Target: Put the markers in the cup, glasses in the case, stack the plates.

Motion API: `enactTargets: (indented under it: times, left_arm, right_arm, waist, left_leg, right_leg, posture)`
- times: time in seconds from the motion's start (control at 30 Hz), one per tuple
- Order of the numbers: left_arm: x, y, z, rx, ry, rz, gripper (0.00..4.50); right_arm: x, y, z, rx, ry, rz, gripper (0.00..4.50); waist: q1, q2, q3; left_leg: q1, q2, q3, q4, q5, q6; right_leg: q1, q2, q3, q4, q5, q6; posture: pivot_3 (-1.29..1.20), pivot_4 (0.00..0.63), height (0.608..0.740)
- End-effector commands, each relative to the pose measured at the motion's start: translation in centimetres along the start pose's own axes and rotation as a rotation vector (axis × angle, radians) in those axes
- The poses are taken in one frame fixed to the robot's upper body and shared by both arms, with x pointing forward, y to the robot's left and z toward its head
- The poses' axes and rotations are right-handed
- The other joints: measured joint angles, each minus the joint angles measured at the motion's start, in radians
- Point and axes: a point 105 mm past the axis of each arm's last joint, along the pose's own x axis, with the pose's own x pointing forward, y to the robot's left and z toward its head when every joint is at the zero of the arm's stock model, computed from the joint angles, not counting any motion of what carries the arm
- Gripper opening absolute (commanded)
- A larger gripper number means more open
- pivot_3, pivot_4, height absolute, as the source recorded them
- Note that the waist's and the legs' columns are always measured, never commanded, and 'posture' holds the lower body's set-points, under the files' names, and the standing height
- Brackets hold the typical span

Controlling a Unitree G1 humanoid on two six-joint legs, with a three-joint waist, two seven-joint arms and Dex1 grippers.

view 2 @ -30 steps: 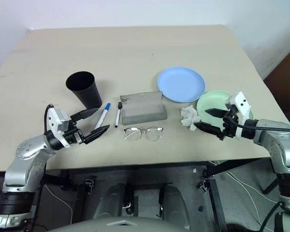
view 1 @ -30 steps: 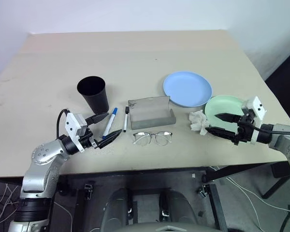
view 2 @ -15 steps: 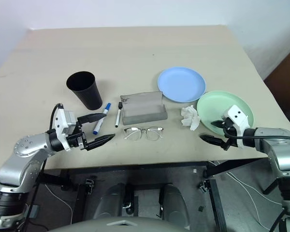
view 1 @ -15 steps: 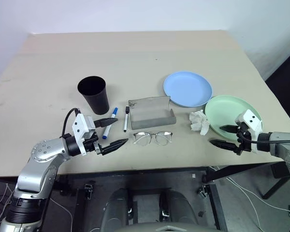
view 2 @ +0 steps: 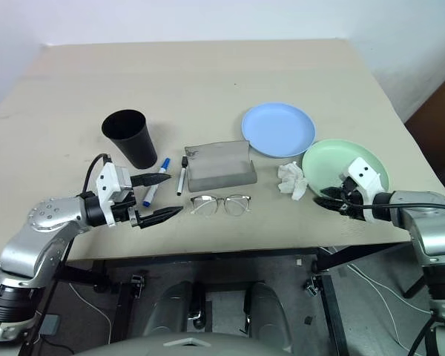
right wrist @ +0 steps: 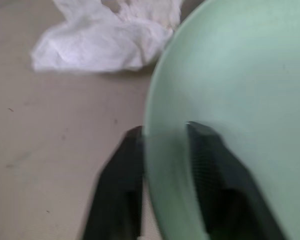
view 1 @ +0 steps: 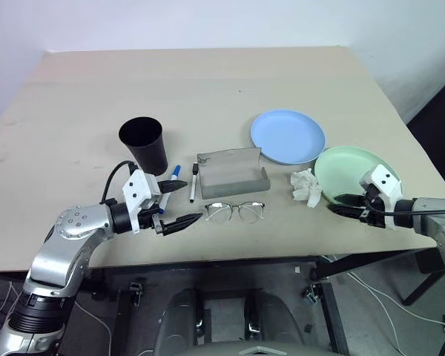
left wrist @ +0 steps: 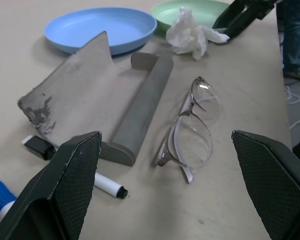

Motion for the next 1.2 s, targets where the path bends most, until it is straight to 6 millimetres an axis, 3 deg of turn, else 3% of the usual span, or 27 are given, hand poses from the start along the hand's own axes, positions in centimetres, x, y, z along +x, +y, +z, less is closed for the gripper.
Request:
enactTargets:
  times: [0.03, 0.3, 0.7, 0.9, 1.07, 1.2]
  left_arm:
    - [-0.1, -0.2, 0.4, 0.027, -0.004, -0.012, 4.40]
    - [0.1, -0.3, 0.5, 0.022, -0.017, -0.014, 4.40]
    - [0.3, 0.4, 1.1, 0.020, -0.042, -0.013, 4.40]
    - [0.3, 0.4, 1.3, 0.021, -0.049, -0.017, 4.40]
    - [0.2, 0.3, 1.4, 0.019, -0.055, -0.013, 4.40]
    - [0.1, 0.3, 1.4, 0.015, -0.056, -0.004, 4.40]
  right_arm:
    - [-0.6, -0.7, 0.9, -0.007, -0.025, -0.037, 0.15]
    - [-1.1, -0.9, 1.9, -0.044, -0.037, -0.052, 0.01]
    - [-3.7, -2.4, 8.1, -0.251, -0.134, -0.162, 0.01]
    - [-4.9, -3.8, 8.3, -0.301, -0.052, -0.221, 0.01]
    - [-4.7, -4.1, 7.6, -0.311, -0.018, -0.209, 0.01]
    - [-4.2, -4.3, 9.1, -0.331, -0.099, -0.222, 0.01]
  waist:
    - [-0.003, 0.000, 0.000]
    - [-0.001, 0.000, 0.000]
    - [-0.004, 0.001, 0.001]
    - [0.002, 0.002, 0.001]
    - [0.000, 0.002, 0.001]
    - [-0.005, 0.002, 0.001]
  left_leg:
    - [0.000, 0.000, 0.000, 0.000, 0.001, 0.001]
    - [0.000, 0.000, 0.000, 0.000, 0.002, 0.000]
    - [-0.001, 0.000, 0.001, 0.000, 0.003, 0.001]
    - [-0.003, 0.000, 0.002, -0.001, 0.004, 0.003]
    - [-0.003, -0.001, 0.002, -0.001, 0.004, 0.004]
    - [-0.003, 0.000, 0.002, -0.001, 0.004, 0.003]
  right_leg:
    - [0.000, 0.000, 0.000, 0.000, 0.001, 0.000]
    - [0.000, -0.002, 0.001, -0.003, 0.005, -0.006]
    - [-0.002, -0.001, 0.003, -0.004, 0.005, -0.006]
    - [-0.003, -0.001, 0.002, -0.005, 0.005, -0.006]
    - [-0.003, -0.002, 0.002, -0.005, 0.005, -0.006]
    - [-0.003, -0.001, 0.003, -0.005, 0.006, -0.006]
  posture:
    - [0.00, 0.150, 0.701]
    - [0.00, 0.150, 0.701]
    - [0.00, 0.150, 0.701]
    - [0.00, 0.150, 0.701]
    - [0.00, 0.150, 0.701]
    - [0.00, 0.150, 0.701]
